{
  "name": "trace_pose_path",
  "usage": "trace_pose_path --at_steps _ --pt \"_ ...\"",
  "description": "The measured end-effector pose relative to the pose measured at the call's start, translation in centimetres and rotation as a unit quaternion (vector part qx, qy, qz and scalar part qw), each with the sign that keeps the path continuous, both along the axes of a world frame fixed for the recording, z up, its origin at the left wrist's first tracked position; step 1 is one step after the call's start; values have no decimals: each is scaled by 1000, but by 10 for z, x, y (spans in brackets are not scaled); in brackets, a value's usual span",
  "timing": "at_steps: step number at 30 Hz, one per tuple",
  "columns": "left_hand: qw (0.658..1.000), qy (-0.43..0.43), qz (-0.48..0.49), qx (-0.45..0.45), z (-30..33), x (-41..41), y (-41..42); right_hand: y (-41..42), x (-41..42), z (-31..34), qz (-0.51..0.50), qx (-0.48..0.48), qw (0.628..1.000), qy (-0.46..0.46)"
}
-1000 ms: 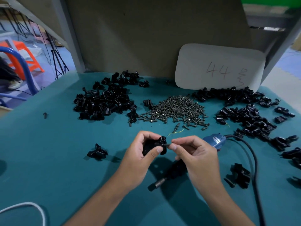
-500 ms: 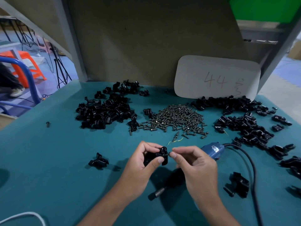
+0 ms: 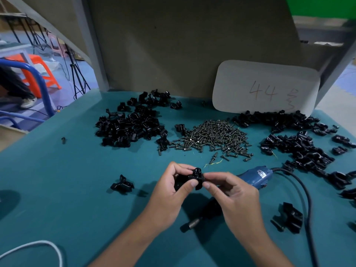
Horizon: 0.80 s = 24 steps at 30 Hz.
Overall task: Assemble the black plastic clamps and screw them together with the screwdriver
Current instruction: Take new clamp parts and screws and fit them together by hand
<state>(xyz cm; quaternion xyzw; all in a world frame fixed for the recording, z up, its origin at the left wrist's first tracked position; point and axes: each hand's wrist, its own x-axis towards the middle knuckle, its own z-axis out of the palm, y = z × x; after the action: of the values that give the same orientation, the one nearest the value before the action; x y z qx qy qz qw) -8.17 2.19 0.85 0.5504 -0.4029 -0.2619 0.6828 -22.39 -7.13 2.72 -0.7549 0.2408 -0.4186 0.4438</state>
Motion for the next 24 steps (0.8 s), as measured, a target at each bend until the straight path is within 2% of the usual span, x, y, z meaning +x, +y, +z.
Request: trace_pose_path --at_steps 4,11,24 --pt "1000 -11 -7 10 -2 0 -1 0 0 2 -41 -106 993 27" --pt "1000 -29 -9 8 -1 -3 0 -2 0 -2 -55 -161 982 82" --pt "998 -45 -33 19 2 -3 2 -15 -8 0 30 -283 920 271"
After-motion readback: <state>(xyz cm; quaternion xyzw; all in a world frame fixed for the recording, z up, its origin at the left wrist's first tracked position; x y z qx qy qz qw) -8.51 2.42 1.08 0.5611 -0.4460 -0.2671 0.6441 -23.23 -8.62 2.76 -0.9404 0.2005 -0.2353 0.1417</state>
